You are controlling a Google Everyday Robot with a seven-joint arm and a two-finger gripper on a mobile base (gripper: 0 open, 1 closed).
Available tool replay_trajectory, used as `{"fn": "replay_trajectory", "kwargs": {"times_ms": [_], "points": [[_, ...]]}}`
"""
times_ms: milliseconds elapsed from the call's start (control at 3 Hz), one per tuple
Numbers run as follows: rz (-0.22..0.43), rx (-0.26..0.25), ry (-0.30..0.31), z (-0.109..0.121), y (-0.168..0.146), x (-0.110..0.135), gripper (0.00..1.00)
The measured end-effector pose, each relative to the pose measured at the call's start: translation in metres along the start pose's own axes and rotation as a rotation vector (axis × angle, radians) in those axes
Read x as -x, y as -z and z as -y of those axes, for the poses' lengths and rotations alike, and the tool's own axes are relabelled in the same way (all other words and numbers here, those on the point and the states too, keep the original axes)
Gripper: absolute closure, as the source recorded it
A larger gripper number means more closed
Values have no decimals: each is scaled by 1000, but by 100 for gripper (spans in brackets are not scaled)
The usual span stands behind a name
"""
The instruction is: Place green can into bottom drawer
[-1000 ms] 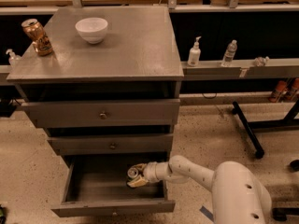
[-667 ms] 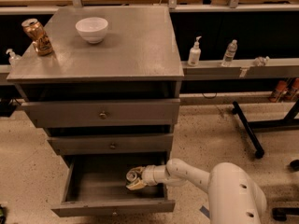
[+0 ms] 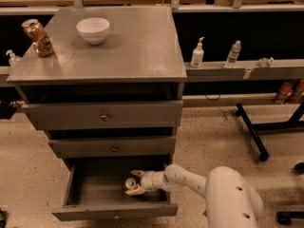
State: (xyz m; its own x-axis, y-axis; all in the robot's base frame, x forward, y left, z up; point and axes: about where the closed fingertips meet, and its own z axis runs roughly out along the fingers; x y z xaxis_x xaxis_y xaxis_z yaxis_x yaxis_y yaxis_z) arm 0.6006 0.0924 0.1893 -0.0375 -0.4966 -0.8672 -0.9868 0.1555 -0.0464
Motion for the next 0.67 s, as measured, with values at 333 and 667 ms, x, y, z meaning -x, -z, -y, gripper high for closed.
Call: {"fn": "replay_trajectory", "kwargs": {"times_ms": [333,667], "points": [[8,-6,-7,0,-8,-2,0],[155,-54,-60,15,16,13,0]]}}
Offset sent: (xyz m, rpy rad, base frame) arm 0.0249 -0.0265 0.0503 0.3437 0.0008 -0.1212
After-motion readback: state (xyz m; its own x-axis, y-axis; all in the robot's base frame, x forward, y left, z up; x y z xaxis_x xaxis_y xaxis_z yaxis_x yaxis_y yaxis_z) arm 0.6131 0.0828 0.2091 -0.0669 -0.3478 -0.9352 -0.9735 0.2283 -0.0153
